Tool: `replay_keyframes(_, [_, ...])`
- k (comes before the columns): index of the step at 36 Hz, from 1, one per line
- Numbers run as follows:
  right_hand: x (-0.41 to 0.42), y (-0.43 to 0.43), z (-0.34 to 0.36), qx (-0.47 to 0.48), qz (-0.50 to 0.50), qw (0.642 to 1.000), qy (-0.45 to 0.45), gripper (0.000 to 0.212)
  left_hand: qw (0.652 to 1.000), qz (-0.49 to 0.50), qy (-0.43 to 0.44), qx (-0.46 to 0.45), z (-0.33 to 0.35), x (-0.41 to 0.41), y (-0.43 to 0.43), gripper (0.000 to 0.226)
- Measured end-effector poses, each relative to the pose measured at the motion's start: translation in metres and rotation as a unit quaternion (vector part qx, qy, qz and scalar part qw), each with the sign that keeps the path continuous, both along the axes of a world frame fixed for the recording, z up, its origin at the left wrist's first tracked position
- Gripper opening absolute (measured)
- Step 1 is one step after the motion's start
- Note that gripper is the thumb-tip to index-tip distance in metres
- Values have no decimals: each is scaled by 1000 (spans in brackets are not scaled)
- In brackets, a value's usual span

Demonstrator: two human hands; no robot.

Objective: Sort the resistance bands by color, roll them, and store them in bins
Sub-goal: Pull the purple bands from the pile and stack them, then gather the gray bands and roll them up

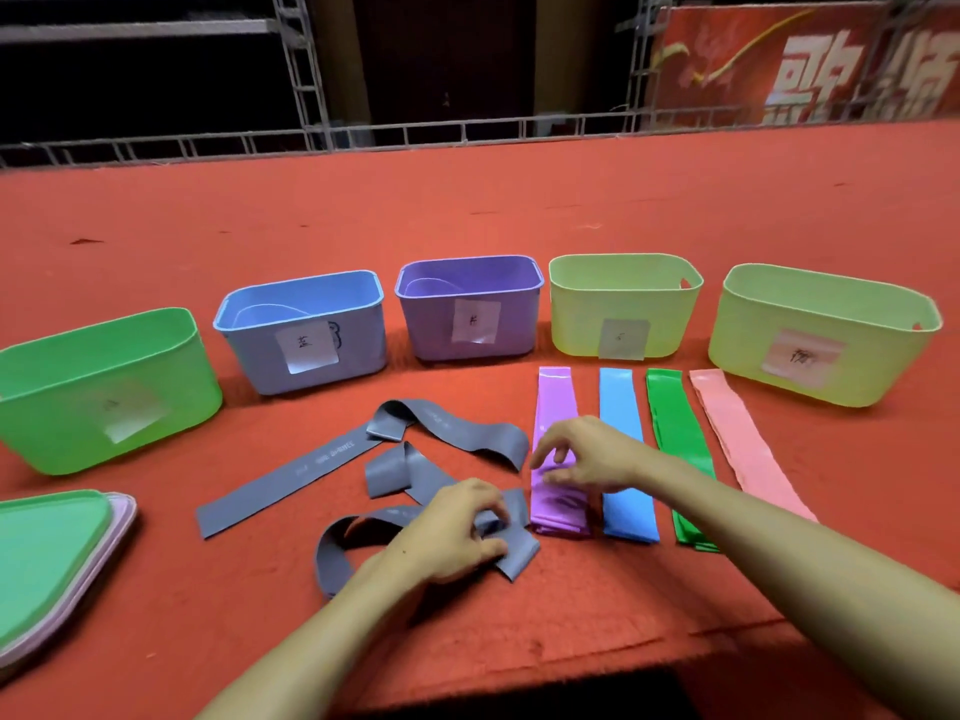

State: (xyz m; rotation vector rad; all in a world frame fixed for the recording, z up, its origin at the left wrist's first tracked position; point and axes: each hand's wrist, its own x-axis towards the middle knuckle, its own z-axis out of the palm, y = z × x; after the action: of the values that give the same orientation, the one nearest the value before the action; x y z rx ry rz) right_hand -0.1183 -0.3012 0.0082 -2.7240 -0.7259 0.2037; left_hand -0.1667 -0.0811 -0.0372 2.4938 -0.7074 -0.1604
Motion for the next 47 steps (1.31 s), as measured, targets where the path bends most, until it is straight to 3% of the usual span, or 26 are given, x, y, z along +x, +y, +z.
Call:
replay_keyframes(10, [-45,13,-2,8,7,1000,2,19,997,32,-38,63,-4,-7,-1,17])
replay_keyframes(21, [-66,16,-9,5,-3,1000,-2,21,998,-14,-39,42,-12,-20,4,41])
replay_keyframes(26, [-70,18,-5,19,9,1000,-20,17,997,-8,-70,33,-13,-23,1,29])
replay_keyframes(37, [-71,18,-3,102,-13,995,-8,14,980,97,-28,-171,2,-28,-1,10])
replay_keyframes(43, [-69,26,2,233,-42,971,-15,17,953,108,-16,-284,20,-27,-2,14])
replay_keyframes(47, [-65,33,14,314,-57,947,-31,21,935,110,-77,-328,37,-22,-1,20])
